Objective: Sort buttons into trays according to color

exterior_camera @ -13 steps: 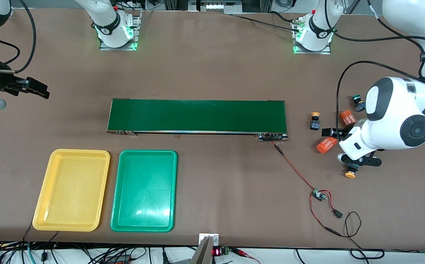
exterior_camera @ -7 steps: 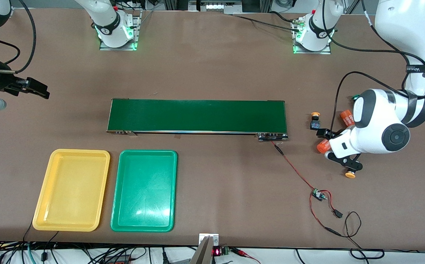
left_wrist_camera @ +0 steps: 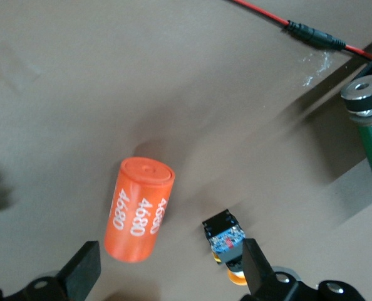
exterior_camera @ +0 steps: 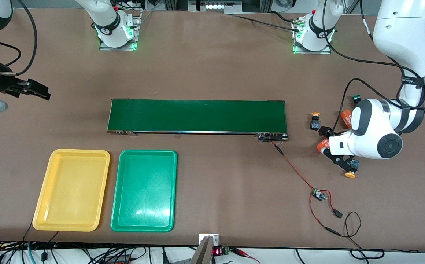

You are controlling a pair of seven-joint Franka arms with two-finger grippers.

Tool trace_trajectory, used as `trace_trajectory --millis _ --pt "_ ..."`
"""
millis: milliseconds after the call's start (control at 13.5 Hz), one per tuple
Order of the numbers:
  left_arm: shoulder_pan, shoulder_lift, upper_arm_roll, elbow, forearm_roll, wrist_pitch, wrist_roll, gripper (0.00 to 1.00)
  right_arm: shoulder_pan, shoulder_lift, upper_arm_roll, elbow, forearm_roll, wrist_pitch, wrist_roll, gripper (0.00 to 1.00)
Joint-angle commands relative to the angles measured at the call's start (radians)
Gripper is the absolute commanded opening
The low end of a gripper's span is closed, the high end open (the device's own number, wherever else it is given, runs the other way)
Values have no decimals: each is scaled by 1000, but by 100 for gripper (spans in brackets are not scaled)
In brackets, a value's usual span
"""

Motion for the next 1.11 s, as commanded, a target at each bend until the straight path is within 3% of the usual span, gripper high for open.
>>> trace_trajectory --millis 0,446,1040 --pt "63 -35 -51 -115 -17 156 156 100 -2 -5 1 0 17 5 16 100" --pt "69 -23 -51 -180 -31 311 321 100 -4 -5 1 0 17 5 15 100" --pt "91 -26 -51 -266 -31 365 342 100 -2 -3 1 0 17 5 16 100"
